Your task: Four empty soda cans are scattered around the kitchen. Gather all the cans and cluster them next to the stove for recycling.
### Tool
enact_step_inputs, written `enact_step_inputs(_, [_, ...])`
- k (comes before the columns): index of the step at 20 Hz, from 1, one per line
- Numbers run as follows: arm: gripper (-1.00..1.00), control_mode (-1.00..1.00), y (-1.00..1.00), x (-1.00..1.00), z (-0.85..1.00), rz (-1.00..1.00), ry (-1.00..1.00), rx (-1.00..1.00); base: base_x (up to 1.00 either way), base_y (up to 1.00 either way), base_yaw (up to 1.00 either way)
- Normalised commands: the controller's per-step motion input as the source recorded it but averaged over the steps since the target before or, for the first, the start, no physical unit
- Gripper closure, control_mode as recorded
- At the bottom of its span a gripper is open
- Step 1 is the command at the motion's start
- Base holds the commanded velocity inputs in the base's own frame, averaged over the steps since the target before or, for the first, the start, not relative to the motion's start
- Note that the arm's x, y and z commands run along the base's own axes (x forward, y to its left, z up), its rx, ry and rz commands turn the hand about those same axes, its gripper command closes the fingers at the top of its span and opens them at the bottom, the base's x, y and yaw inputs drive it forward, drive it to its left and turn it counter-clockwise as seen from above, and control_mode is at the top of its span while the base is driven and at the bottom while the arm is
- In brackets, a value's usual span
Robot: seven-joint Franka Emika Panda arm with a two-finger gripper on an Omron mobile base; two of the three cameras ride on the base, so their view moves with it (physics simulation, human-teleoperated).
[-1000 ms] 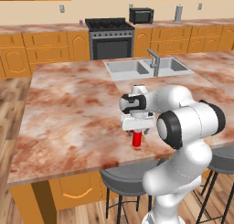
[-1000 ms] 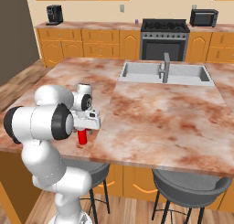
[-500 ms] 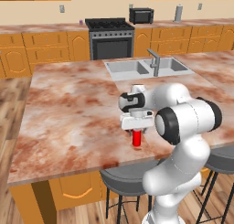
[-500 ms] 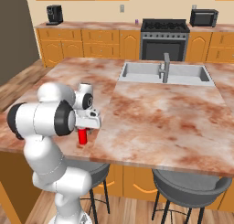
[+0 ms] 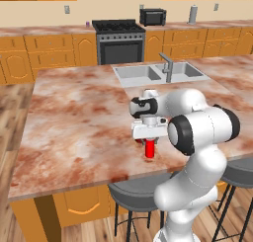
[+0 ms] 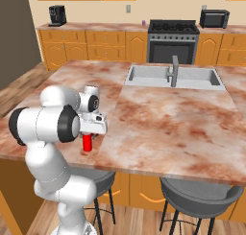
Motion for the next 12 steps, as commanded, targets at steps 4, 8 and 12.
enact_step_inputs(4, [1.00,-1.00,-0.18,-0.53,0.35,0.00,0.00,0.00,0.00,0.00,0.00])
enact_step_inputs(8, [1.00,-1.00,-0.02,-0.46,0.52,0.00,0.00,0.00,0.00,0.00,0.00])
enact_step_inputs(12, [1.00,-1.00,0.00,-0.50,0.55,0.00,-0.04,0.00,0.00,0.00,0.00])
